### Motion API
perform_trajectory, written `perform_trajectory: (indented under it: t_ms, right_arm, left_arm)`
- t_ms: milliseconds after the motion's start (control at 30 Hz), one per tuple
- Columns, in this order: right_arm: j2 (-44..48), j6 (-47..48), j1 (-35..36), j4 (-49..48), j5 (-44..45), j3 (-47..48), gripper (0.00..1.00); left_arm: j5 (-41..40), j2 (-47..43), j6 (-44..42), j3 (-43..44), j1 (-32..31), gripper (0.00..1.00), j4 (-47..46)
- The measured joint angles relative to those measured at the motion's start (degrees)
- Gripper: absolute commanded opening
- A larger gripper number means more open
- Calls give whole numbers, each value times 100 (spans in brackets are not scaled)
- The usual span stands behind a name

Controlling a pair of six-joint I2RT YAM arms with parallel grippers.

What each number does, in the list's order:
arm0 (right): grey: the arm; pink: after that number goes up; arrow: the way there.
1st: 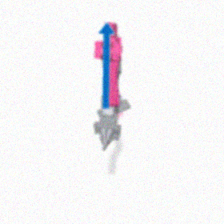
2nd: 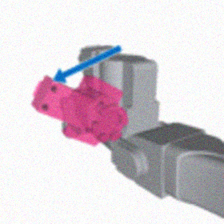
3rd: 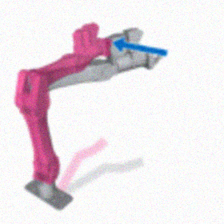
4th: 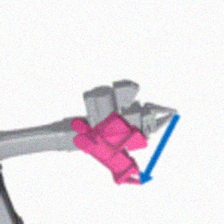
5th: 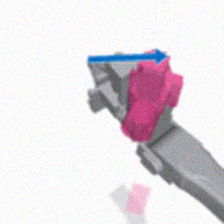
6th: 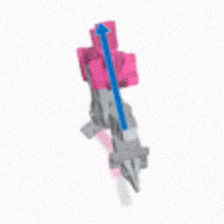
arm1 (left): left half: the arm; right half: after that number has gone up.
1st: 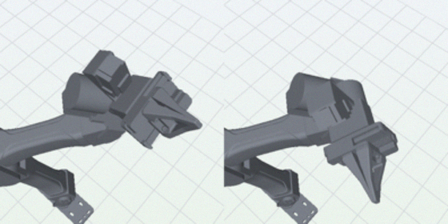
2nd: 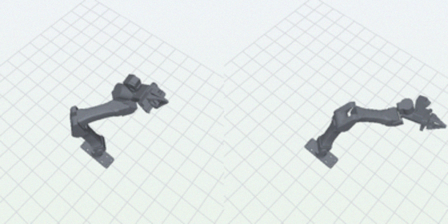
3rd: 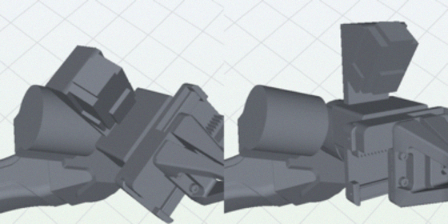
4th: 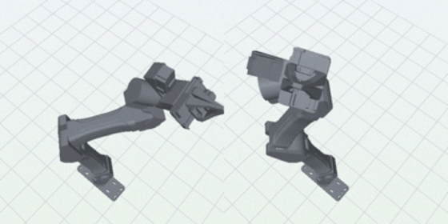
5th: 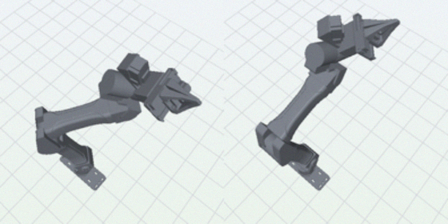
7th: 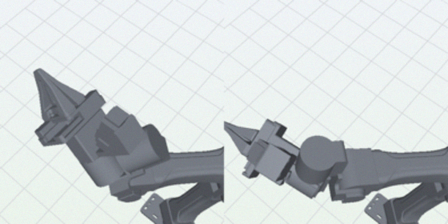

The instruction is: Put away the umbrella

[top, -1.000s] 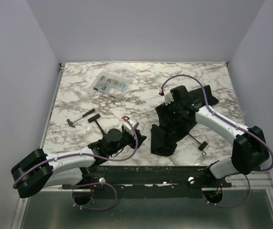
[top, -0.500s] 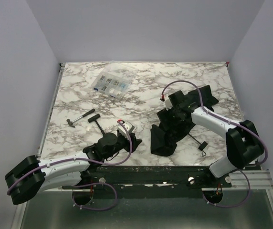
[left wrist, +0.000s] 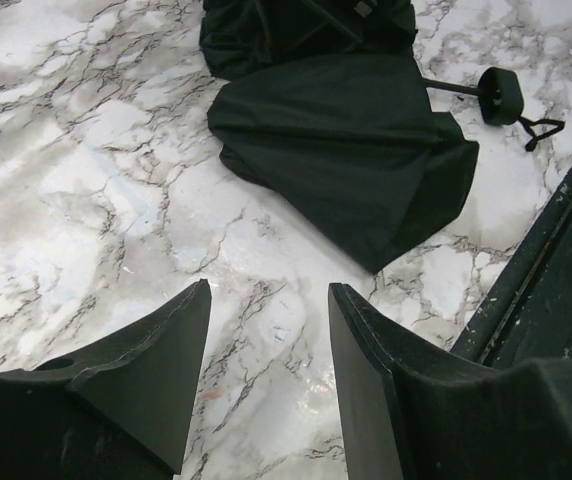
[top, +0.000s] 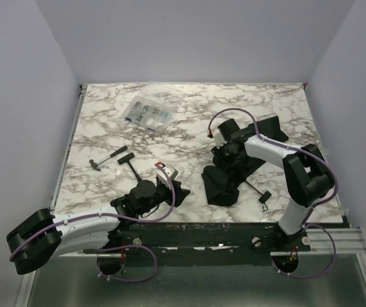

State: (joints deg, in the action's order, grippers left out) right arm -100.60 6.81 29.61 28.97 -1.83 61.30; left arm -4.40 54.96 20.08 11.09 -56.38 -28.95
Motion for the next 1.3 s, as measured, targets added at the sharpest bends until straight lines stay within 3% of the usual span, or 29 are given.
perform_trajectory:
  t_ms: [167,233,300,333,367,400,633,700,800,867,1000,1233,1300]
  right_arm:
    - [-11,940,92,219,-734,140,37]
    - [13,1403,302,332,-966,151,41]
    - [7,1847,590,494,-1158,223,55]
    - [-15,2048,713,577,-1255,286,70]
    - [-63,2199,817,693,-1346,387,95]
    - [-127,2323,907,833,-1425,527,100]
    - [-33,3064,887,1591,-1849,1414,100]
    - [328,3189,817,1788,-1989,1604,100]
    - [1196,3412,647,1921,-2295,1716,100]
    - [1950,3519,396,1742,-2507,1523,100]
    - [3222,3735,-212,970,-2461,129,89]
    - [2194,5272,-1880,1453,-2916,-664,77]
    - [2192,5740,-2017,1515,-2935,-885,74]
  left_arm:
    - [68,103,92,-55,0,52,-221]
    - [81,144,96,-55,0,52,-249]
    - [81,144,94,-55,0,53,-286]
    - [81,140,92,-55,0,53,-291]
    - [81,127,85,-55,0,52,-280]
    - [79,55,68,-55,0,53,-232]
    - [-63,-997,-70,-55,0,57,232]
    - [-166,-1368,-118,-59,0,68,382]
    - [-321,-1937,-164,-98,2,90,634]
    - [-426,-2332,-162,-195,9,99,743]
    - [-496,-3067,-74,-442,66,99,920]
    - [-492,-3665,-2,-435,94,99,1545]
    - [-490,-3801,22,-435,94,99,1692]
